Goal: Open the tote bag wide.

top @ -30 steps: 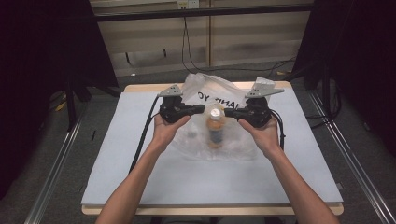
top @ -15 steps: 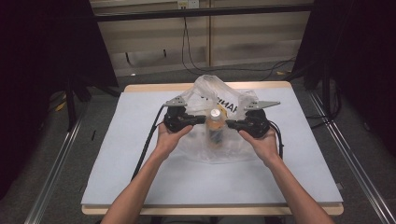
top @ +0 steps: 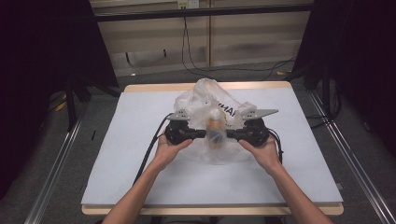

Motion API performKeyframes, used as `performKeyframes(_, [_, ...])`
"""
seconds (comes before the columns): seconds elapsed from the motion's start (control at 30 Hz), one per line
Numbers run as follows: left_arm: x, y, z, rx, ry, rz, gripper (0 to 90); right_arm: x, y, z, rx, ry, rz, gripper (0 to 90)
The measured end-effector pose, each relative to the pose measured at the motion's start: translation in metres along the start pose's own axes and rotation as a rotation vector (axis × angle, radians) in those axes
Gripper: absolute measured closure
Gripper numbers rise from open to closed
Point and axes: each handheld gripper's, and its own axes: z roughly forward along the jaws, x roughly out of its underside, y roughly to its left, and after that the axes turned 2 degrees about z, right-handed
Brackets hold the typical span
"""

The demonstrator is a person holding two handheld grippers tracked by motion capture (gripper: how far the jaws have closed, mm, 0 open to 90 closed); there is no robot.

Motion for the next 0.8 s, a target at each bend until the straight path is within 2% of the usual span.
performKeyframes(0.03, [0.004,0.002,0.003,-0.002,0.009,-0.014,90.0,0.004,-0.001,0.002,0.0,0.009,0.01,90.0])
performKeyframes(0.17, [0.015,0.007,0.011,-0.024,0.096,-0.029,90.0,0.019,-0.01,0.009,0.007,0.04,0.026,90.0])
performKeyframes(0.23, [0.02,0.011,0.013,-0.025,0.114,-0.045,90.0,0.025,-0.012,0.014,0.005,0.059,0.024,90.0])
performKeyframes(0.3, [0.026,0.014,0.015,-0.037,0.126,-0.05,90.0,0.03,-0.016,0.018,0.005,0.078,0.028,90.0])
performKeyframes(0.33, [0.029,0.015,0.015,-0.029,0.119,-0.07,90.0,0.033,-0.018,0.02,0.006,0.084,0.036,90.0])
performKeyframes(0.4, [0.033,0.017,0.016,-0.027,0.131,-0.077,90.0,0.039,-0.022,0.024,0.01,0.104,0.044,90.0])
performKeyframes(0.43, [0.034,0.018,0.017,-0.025,0.132,-0.077,90.0,0.041,-0.021,0.026,0.015,0.137,0.062,90.0])
performKeyframes(0.47, [0.035,0.019,0.016,-0.03,0.148,-0.07,90.0,0.043,-0.023,0.029,0.024,0.144,0.03,90.0])
performKeyframes(0.5, [0.036,0.018,0.016,-0.026,0.142,-0.082,90.0,0.044,-0.022,0.032,0.026,0.18,0.043,90.0])
performKeyframes(0.53, [0.036,0.019,0.016,-0.017,0.143,-0.092,90.0,0.046,-0.022,0.034,0.033,0.194,0.03,90.0])
performKeyframes(0.63, [0.036,0.017,0.016,-0.028,0.14,-0.084,90.0,0.047,-0.026,0.034,0.007,0.185,0.049,90.0])
performKeyframes(0.73, [0.037,0.014,0.013,-0.017,0.156,-0.071,90.0,0.049,-0.025,0.034,0.019,0.16,0.017,90.0])
performKeyframes(0.77, [0.038,0.013,0.011,-0.012,0.155,-0.07,90.0,0.05,-0.025,0.032,0.008,0.16,0.009,90.0])
performKeyframes(0.8, [0.039,0.013,0.01,-0.012,0.156,-0.067,90.0,0.05,-0.022,0.03,-0.004,0.159,0.027,90.0])
